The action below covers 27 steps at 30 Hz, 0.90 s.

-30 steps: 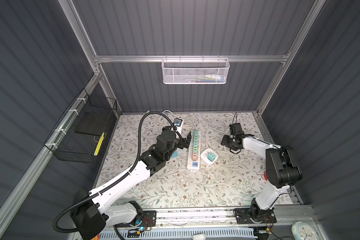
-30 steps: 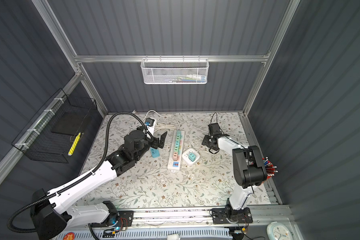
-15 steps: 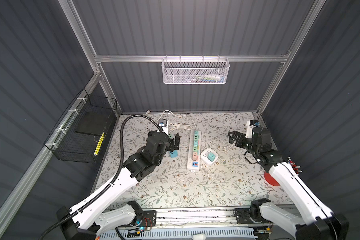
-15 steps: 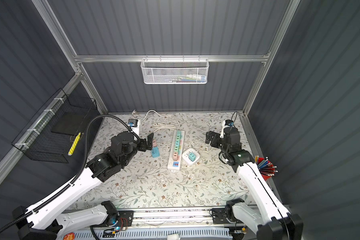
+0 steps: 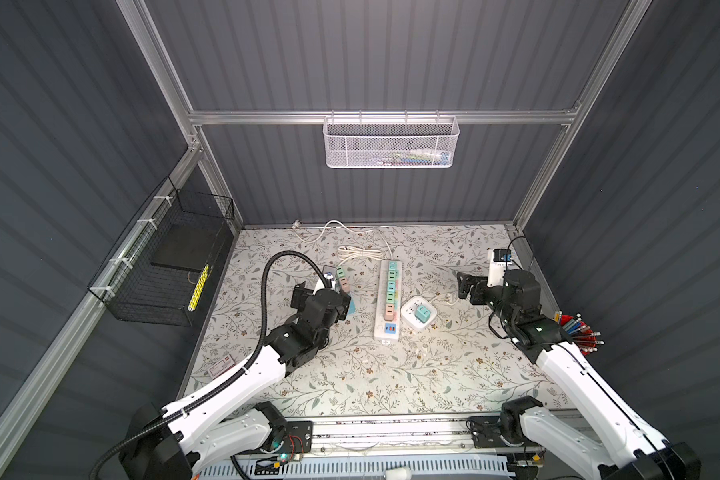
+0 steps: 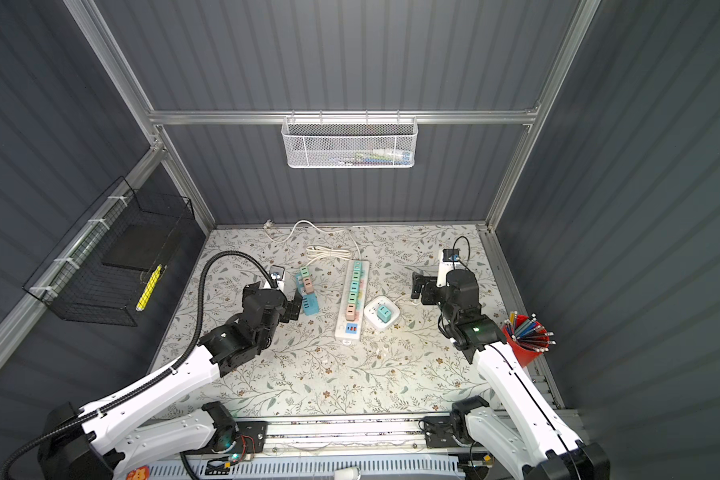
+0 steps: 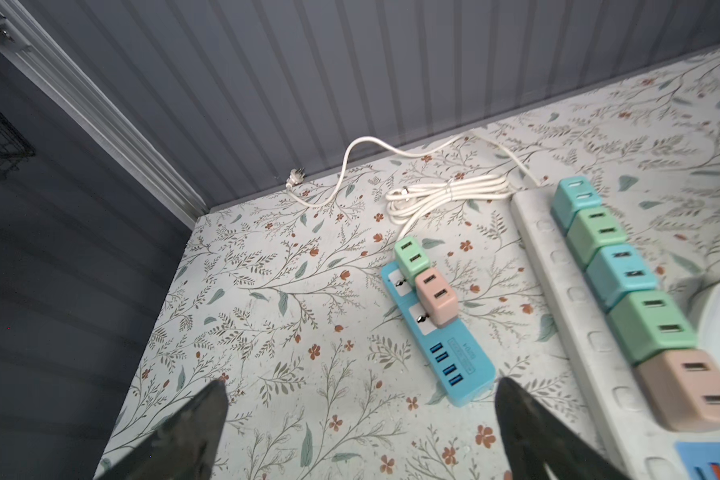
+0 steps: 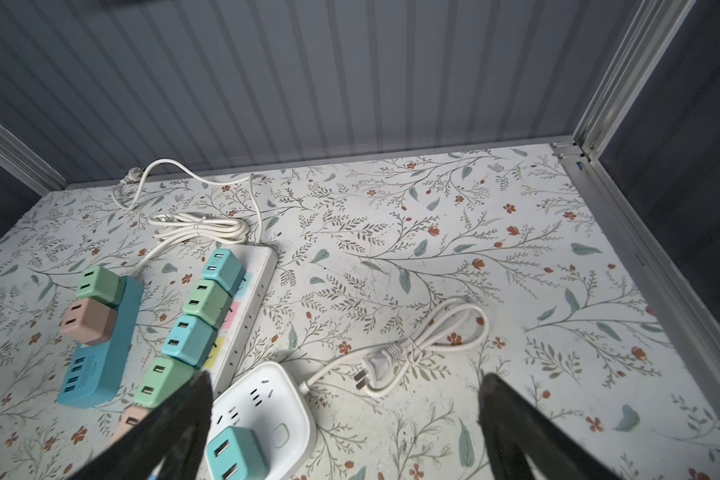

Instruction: Insert the plug

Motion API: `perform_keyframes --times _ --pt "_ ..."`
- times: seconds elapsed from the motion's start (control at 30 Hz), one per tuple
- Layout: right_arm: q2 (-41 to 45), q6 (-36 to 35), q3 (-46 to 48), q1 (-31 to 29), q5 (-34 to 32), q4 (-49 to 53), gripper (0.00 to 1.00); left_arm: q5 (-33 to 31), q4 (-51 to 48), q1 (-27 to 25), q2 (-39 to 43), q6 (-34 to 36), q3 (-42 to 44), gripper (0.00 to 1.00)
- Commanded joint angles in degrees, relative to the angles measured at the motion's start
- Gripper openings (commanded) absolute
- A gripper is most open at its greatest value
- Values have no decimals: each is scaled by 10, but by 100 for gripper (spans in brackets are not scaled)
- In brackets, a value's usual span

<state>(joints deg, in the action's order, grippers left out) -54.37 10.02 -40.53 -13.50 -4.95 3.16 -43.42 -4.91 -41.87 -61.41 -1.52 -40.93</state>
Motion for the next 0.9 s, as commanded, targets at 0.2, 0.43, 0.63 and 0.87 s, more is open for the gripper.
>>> perform_keyframes --times 0.2,0.43,0.63,0.87 --pt "-56 -97 96 45 -22 -192 99 28 271 168 -113 51 102 100" --pt "-85 -120 211 82 -30 -357 99 156 481 266 -212 69 170 100" --pt "-161 -113 280 94 -41 -574 99 223 585 321 -316 52 170 100" --pt "-242 -124 273 104 -38 -644 99 264 660 354 -372 32 177 100"
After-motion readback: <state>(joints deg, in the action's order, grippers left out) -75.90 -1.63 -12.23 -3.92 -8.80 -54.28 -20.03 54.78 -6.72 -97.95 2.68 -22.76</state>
